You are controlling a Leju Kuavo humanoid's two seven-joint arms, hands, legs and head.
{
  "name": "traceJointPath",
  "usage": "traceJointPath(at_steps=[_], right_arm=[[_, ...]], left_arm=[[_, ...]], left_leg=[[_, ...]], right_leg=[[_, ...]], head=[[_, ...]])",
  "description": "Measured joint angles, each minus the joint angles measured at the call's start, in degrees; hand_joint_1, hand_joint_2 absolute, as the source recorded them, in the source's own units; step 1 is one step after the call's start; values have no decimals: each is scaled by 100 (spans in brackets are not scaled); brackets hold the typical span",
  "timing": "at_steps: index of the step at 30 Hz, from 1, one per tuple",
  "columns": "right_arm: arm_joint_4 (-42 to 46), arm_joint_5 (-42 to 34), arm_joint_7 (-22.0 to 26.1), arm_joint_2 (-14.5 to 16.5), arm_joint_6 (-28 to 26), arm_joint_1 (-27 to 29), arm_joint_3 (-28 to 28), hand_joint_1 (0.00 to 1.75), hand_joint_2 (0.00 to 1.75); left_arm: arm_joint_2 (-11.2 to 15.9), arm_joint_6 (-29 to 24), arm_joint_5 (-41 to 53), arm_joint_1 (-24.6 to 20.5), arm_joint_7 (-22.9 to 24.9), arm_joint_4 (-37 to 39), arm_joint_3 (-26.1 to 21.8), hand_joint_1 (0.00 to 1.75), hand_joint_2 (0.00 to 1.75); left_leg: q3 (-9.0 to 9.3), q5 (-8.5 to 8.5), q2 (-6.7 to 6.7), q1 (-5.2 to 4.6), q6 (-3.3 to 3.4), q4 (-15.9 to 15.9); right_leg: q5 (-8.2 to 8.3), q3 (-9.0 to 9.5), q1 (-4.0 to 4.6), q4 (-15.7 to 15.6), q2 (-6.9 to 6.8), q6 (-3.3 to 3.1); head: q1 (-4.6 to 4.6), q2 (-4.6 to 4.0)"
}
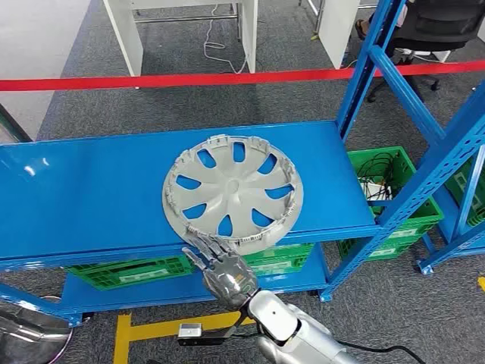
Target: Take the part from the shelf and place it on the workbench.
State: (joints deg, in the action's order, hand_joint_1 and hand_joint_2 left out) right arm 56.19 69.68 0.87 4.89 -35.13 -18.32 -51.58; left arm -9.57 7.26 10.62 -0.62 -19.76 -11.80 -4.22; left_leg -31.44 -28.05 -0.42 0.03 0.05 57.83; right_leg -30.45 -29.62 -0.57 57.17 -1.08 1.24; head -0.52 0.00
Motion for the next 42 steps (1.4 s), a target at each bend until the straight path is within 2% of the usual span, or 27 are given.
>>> traceJointPath(at_steps=[5,10,13,24,42], right_arm=[[53,22,89,2,-274,53,75,0,175],[437,258,522,15,-437,329,330,0,175],[490,287,619,32,-442,420,415,0,175],[-140,226,261,177,-99,97,398,0,175],[-296,100,26,224,-242,-182,393,0,175]], left_arm=[[0,0,-23,3,-27,0,0,0,0],[0,7,-35,9,-83,0,0,0,0],[2,14,-34,8,-83,0,0,0,0],[9,55,-15,5,-69,0,9,0,0],[17,62,-17,4,-46,0,11,0,0]], left_leg=[[0,0,0,0,0,0],[-1,-1,0,0,0,0],[-1,-1,0,0,0,0],[-1,3,0,0,-1,0],[-1,2,0,0,-1,0]], right_leg=[[0,0,0,0,0,0],[-1,-1,0,0,0,0],[-1,-1,0,0,0,0],[2,0,0,1,0,-1],[1,-1,0,1,0,-1]], head=[[1,0],[1,0],[1,0],[1,0],[0,0]])
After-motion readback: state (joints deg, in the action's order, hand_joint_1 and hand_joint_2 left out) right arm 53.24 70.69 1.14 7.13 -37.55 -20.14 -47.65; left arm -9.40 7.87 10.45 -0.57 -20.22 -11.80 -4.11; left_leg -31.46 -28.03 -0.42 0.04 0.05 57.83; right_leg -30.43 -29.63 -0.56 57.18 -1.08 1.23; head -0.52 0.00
